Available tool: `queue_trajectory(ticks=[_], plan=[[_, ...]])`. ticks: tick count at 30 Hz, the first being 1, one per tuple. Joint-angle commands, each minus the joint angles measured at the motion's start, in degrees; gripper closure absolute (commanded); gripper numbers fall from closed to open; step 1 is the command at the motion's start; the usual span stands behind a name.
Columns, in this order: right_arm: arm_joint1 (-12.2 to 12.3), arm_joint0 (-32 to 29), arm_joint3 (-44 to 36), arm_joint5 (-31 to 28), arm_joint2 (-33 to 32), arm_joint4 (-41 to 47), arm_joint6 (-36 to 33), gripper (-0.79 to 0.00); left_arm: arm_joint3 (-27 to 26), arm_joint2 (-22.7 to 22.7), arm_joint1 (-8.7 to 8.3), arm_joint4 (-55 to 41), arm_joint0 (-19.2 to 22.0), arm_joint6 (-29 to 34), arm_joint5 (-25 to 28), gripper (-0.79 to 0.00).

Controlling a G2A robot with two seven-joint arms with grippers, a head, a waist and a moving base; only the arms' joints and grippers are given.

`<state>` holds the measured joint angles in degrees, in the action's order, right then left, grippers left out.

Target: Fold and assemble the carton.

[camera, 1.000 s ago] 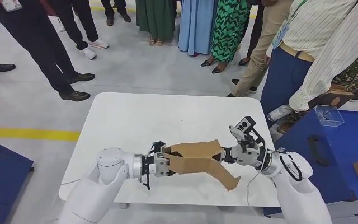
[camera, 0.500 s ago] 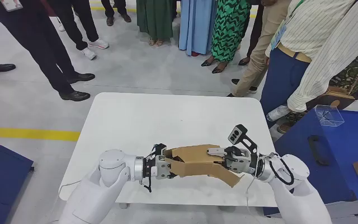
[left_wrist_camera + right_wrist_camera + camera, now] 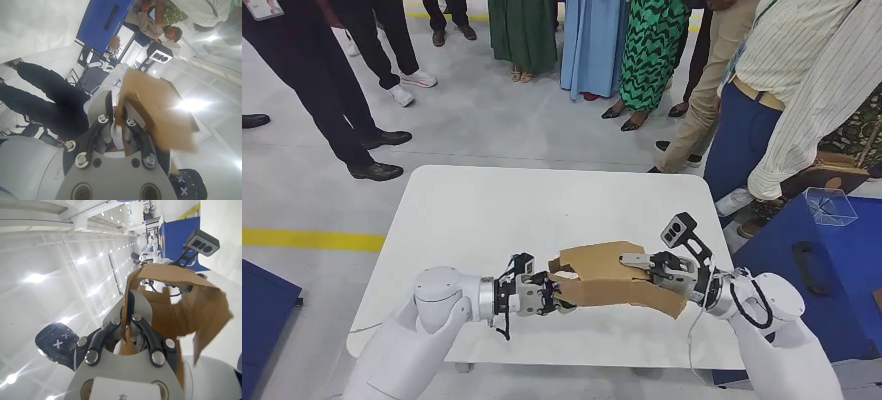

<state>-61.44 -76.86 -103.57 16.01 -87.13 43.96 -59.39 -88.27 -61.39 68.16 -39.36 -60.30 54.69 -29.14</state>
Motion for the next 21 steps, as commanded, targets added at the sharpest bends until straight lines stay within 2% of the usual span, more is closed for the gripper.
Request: queue_trajectory(ticks=[1,5,10,16,21], plan=[[0.01,0.06,0.08,-0.06,-0.07,-0.09,0.06,0.0,-0.34,-1.77,-0.32,0.12,-0.61,-0.98,1.89,-0.785],[0.01,0.06,0.08,-0.06,-0.07,-0.09,0.06,0.0,-1.06,-6.55,-1.12,1.81,-2.24,-3.53,8.7,-0.785],[-0.05,0.12,-0.27,-1.35,-0.37,0.94,1.56,0.0,-2.83,-13.8,-1.98,-0.37,-5.64,-5.09,16.65,-0.785],[0.37,0.61,-0.84,-10.3,-2.16,-4.79,-0.43,0.0,-10.29,-21.22,-2.64,-2.87,-10.71,-4.6,27.95,-0.785],[0.96,0.19,-1.72,-19.05,-2.59,-12.93,-6.0,0.0,-19.75,-23.18,-2.91,2.3,-15.22,-3.18,38.26,-0.785]])
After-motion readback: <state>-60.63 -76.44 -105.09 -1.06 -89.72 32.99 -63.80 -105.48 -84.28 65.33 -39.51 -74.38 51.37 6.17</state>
